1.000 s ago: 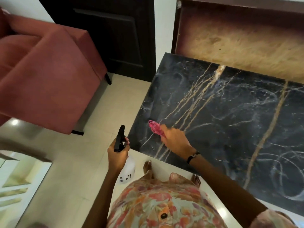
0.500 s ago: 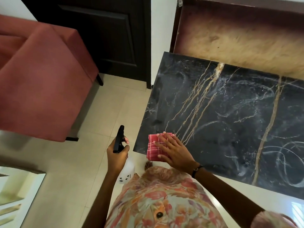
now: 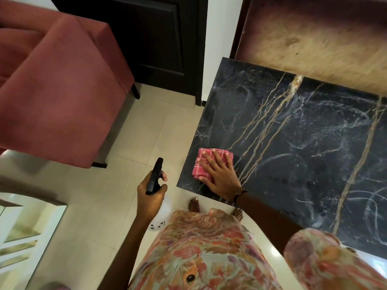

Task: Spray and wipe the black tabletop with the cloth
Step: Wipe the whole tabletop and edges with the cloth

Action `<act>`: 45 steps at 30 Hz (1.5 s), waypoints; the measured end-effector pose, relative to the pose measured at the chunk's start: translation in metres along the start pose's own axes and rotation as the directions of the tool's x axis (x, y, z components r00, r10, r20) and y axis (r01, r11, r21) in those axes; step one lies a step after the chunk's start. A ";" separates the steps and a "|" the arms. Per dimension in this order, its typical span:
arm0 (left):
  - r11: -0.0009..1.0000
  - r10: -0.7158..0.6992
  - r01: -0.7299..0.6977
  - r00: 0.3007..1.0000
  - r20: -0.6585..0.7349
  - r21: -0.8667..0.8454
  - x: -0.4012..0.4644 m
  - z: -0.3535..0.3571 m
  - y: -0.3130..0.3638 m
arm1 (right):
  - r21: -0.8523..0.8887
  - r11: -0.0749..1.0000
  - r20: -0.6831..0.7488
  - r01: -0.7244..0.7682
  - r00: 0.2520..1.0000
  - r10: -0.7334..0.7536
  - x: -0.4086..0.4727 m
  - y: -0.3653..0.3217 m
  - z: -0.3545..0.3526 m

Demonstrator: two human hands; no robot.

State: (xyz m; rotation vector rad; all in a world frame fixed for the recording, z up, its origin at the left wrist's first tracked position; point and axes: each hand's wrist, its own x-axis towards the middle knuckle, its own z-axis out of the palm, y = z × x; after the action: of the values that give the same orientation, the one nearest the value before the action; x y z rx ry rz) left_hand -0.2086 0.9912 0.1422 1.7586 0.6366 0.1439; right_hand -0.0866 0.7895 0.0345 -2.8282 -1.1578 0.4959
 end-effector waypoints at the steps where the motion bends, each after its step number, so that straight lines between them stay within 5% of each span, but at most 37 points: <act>1: 1.000 0.003 -0.003 1.000 0.001 0.000 -0.001 0.000 0.000 | -0.012 0.999 -0.001 0.046 0.999 -0.046 0.005 -0.009 0.003; 8: 1.000 0.014 -0.014 1.000 0.021 -0.019 0.002 0.003 -0.004 | -0.092 0.945 0.006 0.313 0.949 -0.314 -0.039 0.006 0.027; 12: 1.000 0.009 -0.009 1.000 0.011 -0.014 0.004 0.002 -0.003 | -0.077 0.981 -0.003 0.178 0.984 -0.178 -0.038 0.039 0.014; 17: 1.000 -0.005 0.005 1.000 0.000 0.000 0.002 0.001 0.003 | 0.021 1.000 0.017 -0.021 1.000 0.021 0.012 -0.003 -0.004; 22: 1.000 -0.010 0.010 1.000 0.008 -0.003 0.004 0.006 0.003 | -0.028 0.981 0.009 0.194 0.981 -0.194 0.004 -0.046 0.013; 26: 1.000 -0.017 0.016 1.000 0.009 0.002 0.007 0.010 -0.002 | -0.083 0.934 -0.006 0.346 0.937 -0.348 -0.038 -0.005 0.026; 31: 1.000 0.005 -0.005 1.000 0.010 0.030 0.012 0.009 0.000 | -0.086 0.984 -0.011 0.159 0.987 -0.160 -0.032 0.049 0.004; 36: 0.999 0.011 -0.012 1.000 0.015 0.032 0.015 0.008 0.004 | -0.034 0.999 0.006 -0.019 1.000 0.019 0.026 0.000 -0.009; 41: 1.000 0.003 -0.004 1.000 0.021 0.016 0.019 0.009 0.007 | -0.017 0.981 0.013 0.195 0.981 -0.195 0.011 -0.052 0.009; 45: 1.000 0.004 -0.004 1.000 0.020 -0.019 0.023 0.009 0.002 | -0.070 0.958 0.001 0.279 0.960 -0.280 -0.040 -0.017 0.023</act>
State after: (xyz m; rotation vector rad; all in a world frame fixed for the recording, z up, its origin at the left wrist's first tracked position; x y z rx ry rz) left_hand -0.1851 0.9940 0.1363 1.7412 0.6156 0.1348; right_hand -0.1323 0.7725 0.0267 -2.6524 -1.5691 0.4293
